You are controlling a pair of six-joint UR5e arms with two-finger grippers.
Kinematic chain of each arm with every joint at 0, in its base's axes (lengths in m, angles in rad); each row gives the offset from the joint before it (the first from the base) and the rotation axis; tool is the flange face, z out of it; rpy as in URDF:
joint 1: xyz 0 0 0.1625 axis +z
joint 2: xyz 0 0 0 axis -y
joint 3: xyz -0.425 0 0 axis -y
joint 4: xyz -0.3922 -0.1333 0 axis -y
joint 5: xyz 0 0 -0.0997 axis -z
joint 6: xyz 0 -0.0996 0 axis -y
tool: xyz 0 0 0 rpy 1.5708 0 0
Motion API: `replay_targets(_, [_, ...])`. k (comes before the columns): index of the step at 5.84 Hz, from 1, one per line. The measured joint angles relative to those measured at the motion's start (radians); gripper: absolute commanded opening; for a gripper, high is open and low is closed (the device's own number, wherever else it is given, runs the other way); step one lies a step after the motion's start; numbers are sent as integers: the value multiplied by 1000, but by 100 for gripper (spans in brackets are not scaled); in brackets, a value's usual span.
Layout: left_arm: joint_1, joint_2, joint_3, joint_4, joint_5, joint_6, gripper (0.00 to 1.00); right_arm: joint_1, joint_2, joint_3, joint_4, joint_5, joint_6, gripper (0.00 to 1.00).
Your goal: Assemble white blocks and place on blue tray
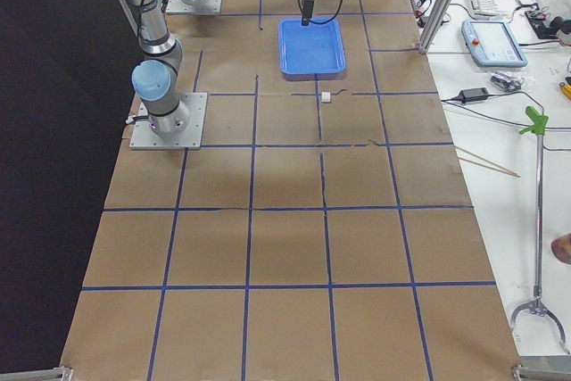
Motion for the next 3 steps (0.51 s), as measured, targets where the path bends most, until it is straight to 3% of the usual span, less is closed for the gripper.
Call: replay_targets(3, [30,-227,-48,318,2,65,99,-3,-2,-1,2,-32,-446,100])
